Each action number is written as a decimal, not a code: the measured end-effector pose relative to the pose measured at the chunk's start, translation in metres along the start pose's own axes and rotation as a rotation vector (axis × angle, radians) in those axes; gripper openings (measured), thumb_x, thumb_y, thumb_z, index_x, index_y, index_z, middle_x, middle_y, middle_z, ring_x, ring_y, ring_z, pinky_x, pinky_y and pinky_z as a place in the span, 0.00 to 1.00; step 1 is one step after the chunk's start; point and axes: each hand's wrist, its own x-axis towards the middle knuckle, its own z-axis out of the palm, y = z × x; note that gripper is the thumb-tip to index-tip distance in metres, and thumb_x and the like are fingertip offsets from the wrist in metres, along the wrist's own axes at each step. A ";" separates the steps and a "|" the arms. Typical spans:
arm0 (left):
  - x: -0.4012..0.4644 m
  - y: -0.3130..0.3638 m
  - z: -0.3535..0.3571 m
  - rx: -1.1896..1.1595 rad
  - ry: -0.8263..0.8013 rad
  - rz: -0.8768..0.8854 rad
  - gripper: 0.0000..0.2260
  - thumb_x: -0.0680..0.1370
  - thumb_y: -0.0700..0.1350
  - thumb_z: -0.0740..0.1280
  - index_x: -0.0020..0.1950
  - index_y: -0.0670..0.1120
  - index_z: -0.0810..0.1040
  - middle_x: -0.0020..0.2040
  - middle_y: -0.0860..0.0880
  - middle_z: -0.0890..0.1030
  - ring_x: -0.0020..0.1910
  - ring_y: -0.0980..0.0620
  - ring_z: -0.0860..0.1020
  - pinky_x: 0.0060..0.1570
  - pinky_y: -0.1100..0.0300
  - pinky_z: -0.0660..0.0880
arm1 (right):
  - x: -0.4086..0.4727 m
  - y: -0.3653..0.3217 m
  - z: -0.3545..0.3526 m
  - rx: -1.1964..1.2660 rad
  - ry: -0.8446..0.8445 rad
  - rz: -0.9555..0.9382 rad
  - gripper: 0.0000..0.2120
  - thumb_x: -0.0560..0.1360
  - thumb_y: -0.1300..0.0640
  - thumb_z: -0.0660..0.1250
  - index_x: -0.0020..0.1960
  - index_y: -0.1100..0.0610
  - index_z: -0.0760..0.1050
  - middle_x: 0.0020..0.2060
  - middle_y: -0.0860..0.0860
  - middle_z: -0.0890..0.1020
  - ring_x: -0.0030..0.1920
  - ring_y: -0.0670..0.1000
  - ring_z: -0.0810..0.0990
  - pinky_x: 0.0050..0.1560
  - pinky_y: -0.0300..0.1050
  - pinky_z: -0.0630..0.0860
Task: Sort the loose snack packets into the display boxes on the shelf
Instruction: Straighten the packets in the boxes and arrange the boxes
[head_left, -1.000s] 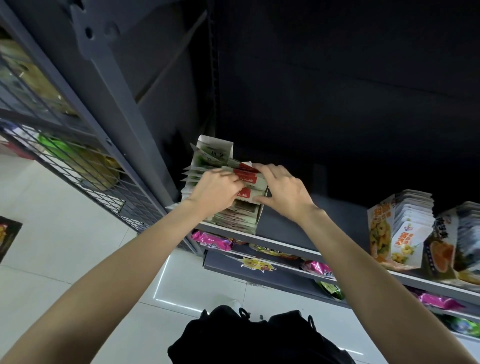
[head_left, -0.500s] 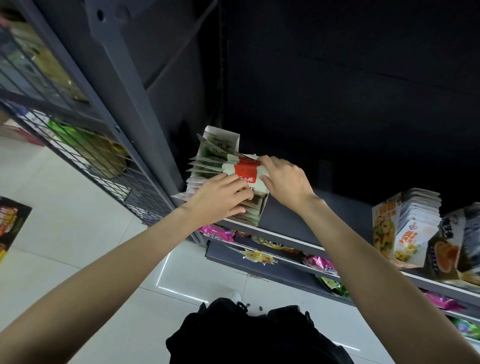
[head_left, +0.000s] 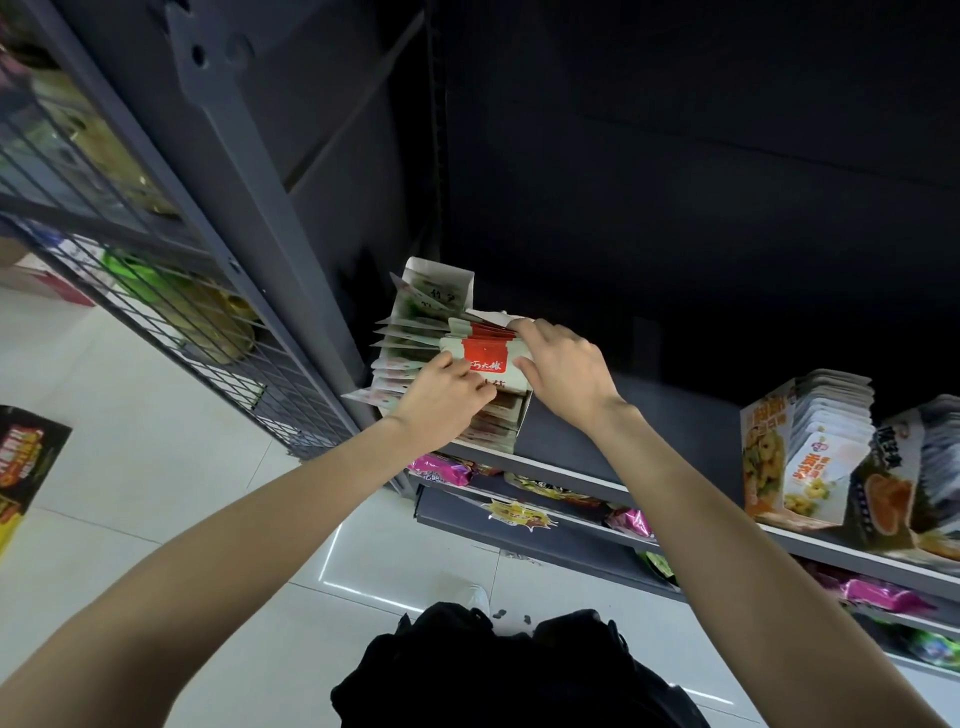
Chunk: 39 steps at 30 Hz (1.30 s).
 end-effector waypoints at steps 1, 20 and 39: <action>0.000 0.000 0.002 -0.009 0.022 -0.004 0.08 0.63 0.41 0.75 0.38 0.49 0.80 0.31 0.54 0.80 0.36 0.52 0.77 0.41 0.59 0.70 | -0.001 -0.001 0.001 -0.008 -0.002 0.003 0.21 0.80 0.55 0.60 0.71 0.56 0.63 0.62 0.54 0.75 0.57 0.55 0.76 0.45 0.48 0.76; -0.002 -0.021 -0.015 -0.255 0.337 -0.312 0.15 0.69 0.48 0.74 0.54 0.49 0.79 0.50 0.51 0.81 0.48 0.47 0.79 0.49 0.52 0.71 | -0.029 0.007 0.018 0.357 0.220 0.006 0.11 0.76 0.53 0.67 0.56 0.55 0.79 0.64 0.54 0.74 0.64 0.55 0.70 0.59 0.50 0.74; 0.002 -0.013 -0.012 -0.157 0.244 -0.242 0.13 0.71 0.45 0.72 0.55 0.47 0.80 0.53 0.48 0.80 0.53 0.46 0.76 0.54 0.52 0.65 | -0.010 0.020 0.015 0.635 0.325 0.358 0.06 0.76 0.57 0.67 0.51 0.56 0.80 0.59 0.53 0.75 0.54 0.49 0.76 0.53 0.48 0.77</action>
